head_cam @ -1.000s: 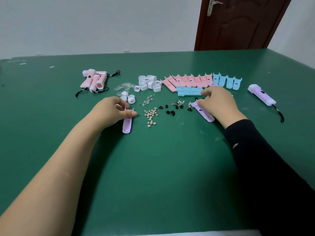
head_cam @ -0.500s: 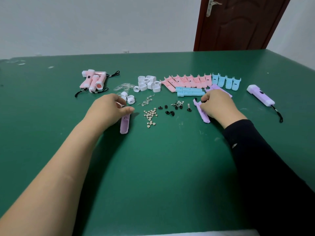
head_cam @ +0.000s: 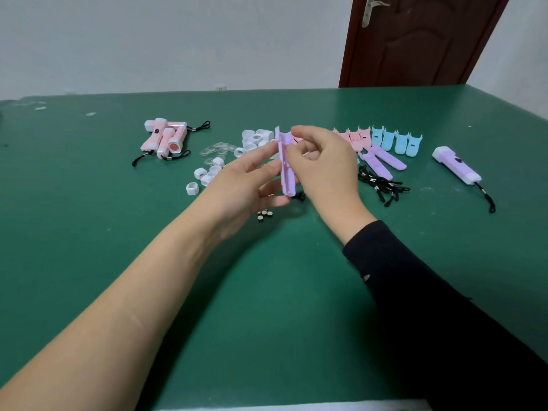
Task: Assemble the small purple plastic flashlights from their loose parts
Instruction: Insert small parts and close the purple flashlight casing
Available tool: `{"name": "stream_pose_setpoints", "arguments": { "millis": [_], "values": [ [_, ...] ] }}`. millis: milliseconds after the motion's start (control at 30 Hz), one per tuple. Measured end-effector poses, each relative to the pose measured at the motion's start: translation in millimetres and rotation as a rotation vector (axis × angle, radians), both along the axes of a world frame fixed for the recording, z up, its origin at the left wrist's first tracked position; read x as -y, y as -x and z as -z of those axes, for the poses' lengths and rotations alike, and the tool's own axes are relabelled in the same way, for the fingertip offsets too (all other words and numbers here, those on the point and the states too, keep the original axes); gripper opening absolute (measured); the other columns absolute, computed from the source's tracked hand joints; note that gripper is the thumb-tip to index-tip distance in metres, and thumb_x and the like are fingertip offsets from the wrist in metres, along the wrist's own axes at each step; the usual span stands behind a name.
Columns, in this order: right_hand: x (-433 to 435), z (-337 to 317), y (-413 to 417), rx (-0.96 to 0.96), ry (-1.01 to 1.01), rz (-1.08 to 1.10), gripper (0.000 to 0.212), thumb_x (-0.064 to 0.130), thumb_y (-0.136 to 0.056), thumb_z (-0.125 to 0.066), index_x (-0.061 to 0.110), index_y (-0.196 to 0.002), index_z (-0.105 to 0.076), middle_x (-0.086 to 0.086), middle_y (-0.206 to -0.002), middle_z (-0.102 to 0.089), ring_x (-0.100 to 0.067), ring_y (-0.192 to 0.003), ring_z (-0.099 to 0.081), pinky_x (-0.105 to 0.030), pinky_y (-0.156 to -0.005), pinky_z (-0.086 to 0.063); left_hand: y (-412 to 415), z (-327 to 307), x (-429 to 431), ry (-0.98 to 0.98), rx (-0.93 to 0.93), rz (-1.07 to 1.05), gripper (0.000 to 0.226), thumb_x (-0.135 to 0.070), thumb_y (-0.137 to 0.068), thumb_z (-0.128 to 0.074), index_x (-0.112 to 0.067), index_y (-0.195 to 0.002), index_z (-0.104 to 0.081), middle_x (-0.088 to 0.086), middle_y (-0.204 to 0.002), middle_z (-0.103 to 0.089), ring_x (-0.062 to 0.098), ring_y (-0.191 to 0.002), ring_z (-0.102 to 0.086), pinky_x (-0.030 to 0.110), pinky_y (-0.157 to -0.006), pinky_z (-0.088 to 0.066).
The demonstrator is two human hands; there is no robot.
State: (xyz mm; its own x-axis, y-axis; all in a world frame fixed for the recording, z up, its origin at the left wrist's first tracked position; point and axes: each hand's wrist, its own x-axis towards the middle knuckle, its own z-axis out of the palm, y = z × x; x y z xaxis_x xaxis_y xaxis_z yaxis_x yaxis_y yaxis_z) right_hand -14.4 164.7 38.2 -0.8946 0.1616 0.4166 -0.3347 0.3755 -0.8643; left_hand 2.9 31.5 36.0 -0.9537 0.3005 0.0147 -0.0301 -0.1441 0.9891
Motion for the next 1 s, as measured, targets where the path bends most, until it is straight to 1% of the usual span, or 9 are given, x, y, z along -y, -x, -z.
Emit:
{"name": "stream_pose_setpoints", "arguments": {
  "millis": [67, 133, 333, 400, 567, 667, 800, 900, 1000],
  "values": [
    [2, 0, -2, 0.000, -0.004, -0.001, 0.026, 0.015, -0.086, -0.064, 0.020, -0.111, -0.068, 0.010, -0.076, -0.062, -0.012, -0.070, -0.058, -0.033, -0.077, -0.054, 1, 1, 2, 0.020, 0.000, 0.000, 0.033, -0.019, -0.102, -0.048, -0.022, -0.135, -0.056, -0.001, -0.112, -0.070, 0.011, -0.084, -0.066, 0.024, -0.071, -0.054],
    [3, 1, -4, -0.006, -0.023, -0.002, 0.024, 0.017, -0.086, -0.064, 0.022, -0.110, -0.067, 0.008, -0.078, -0.064, -0.016, -0.073, -0.061, -0.037, -0.077, -0.053, 0, 2, 3, 0.026, -0.004, 0.003, 0.033, -0.021, -0.101, -0.050, -0.023, -0.134, -0.057, -0.002, -0.112, -0.070, 0.011, -0.083, -0.065, 0.025, -0.070, -0.054],
    [-20, -1, 14, -0.077, 0.073, 0.068, 0.018, 0.017, -0.092, -0.057, 0.022, -0.107, -0.065, 0.014, -0.093, -0.063, 0.003, -0.084, -0.060, -0.006, -0.072, -0.045, 3, -1, 3, -0.077, 0.080, -0.121, 0.029, -0.013, -0.102, -0.046, -0.012, -0.127, -0.060, 0.000, -0.114, -0.070, 0.008, -0.085, -0.068, 0.020, -0.062, -0.053],
    [-43, 1, 23, -0.042, -0.026, 0.182, 0.018, 0.013, -0.092, -0.054, 0.021, -0.101, -0.066, 0.010, -0.093, -0.064, 0.005, -0.078, -0.057, -0.003, -0.066, -0.040, 5, -3, 7, -0.134, 0.102, -0.167, 0.024, -0.014, -0.102, -0.046, -0.014, -0.118, -0.064, -0.002, -0.111, -0.071, 0.007, -0.086, -0.068, 0.020, -0.061, -0.052],
    [-73, 18, 32, 0.392, -0.570, 0.117, 0.003, 0.020, -0.085, -0.067, 0.021, -0.083, -0.069, 0.004, -0.087, -0.067, -0.013, -0.073, -0.057, -0.024, -0.068, -0.042, 10, -4, 18, -0.250, 0.142, -0.237, 0.019, -0.016, -0.101, -0.049, -0.014, -0.112, -0.065, -0.004, -0.108, -0.074, 0.006, -0.090, -0.070, 0.020, -0.063, -0.053],
    [-70, 20, 32, 0.432, -0.627, 0.080, 0.013, 0.024, -0.084, -0.070, 0.022, -0.073, -0.064, 0.002, -0.084, -0.068, -0.010, -0.065, -0.054, -0.025, -0.063, -0.040, 11, -3, 22, -0.263, 0.161, -0.259, 0.016, -0.016, -0.100, -0.051, -0.013, -0.107, -0.065, -0.003, -0.107, -0.074, 0.005, -0.087, -0.070, 0.018, -0.065, -0.054],
    [-69, 17, 31, 0.385, -0.620, 0.102, 0.013, 0.020, -0.088, -0.062, 0.011, -0.082, -0.070, -0.005, -0.088, -0.071, -0.020, -0.072, -0.059, -0.026, -0.058, -0.043, 12, -3, 22, -0.262, 0.177, -0.269, 0.016, -0.015, -0.100, -0.050, -0.012, -0.106, -0.066, -0.003, -0.105, -0.074, 0.004, -0.085, -0.069, 0.018, -0.065, -0.053],
    [-66, 12, 27, 0.422, -0.632, 0.011, 0.011, 0.025, -0.084, -0.070, 0.019, -0.075, -0.067, 0.007, -0.076, -0.064, -0.006, -0.063, -0.051, -0.021, -0.052, -0.036, 12, -2, 22, -0.251, 0.180, -0.265, 0.016, -0.016, -0.100, -0.051, -0.013, -0.104, -0.067, -0.002, -0.103, -0.074, 0.004, -0.083, -0.069, 0.018, -0.065, -0.053],
    [-63, 11, 26, 0.499, -0.699, -0.051, 0.012, 0.020, -0.084, -0.071, 0.019, -0.074, -0.066, 0.007, -0.073, -0.062, -0.005, -0.060, -0.049, -0.020, -0.051, -0.036, 13, -1, 21, -0.244, 0.183, -0.255, 0.016, -0.017, -0.100, -0.052, -0.013, -0.105, -0.067, -0.003, -0.103, -0.074, 0.004, -0.083, -0.069, 0.018, -0.064, -0.053]
  ]
}}
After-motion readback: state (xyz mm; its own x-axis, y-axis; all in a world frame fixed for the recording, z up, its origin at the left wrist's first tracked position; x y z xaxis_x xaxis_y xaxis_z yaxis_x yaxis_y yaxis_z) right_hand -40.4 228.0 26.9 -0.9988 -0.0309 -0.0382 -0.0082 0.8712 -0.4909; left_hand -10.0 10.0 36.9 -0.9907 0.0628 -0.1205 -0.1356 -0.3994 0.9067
